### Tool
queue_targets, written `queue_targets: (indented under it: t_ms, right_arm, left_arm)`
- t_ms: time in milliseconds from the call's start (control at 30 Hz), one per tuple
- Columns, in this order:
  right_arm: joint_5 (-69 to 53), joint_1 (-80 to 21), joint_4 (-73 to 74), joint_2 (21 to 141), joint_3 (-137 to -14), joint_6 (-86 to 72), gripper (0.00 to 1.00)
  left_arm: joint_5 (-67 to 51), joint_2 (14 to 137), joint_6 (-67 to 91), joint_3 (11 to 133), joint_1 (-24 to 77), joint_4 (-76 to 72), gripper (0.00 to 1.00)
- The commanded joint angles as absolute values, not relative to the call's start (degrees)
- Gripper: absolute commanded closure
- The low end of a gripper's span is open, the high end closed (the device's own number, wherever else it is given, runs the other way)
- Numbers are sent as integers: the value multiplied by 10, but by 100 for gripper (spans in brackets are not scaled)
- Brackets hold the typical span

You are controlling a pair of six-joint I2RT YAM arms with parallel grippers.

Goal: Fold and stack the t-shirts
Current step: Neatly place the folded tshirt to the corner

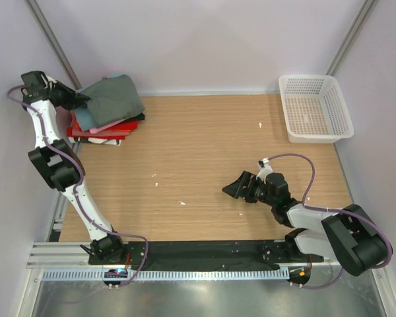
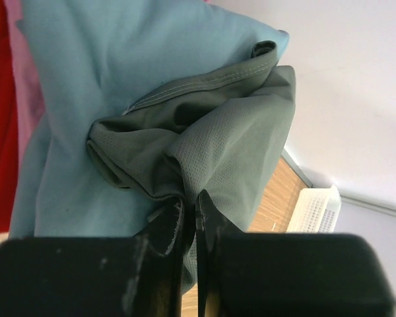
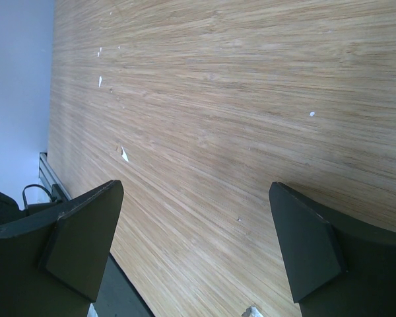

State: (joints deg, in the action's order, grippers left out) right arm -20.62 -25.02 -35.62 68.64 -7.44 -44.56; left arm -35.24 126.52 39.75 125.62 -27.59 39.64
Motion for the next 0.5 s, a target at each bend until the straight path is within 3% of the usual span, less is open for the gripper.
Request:
queue_targets:
  t_ms: [0, 467]
  right_arm:
    - [-192, -253, -326, 700, -76, -436, 0]
    - [-198, -254, -326, 712, -82, -436, 0]
  left_arm:
    - [-291, 1259, 389, 1296, -308, 422, 99]
    - [-191, 1333, 367, 1447, -312, 484, 100]
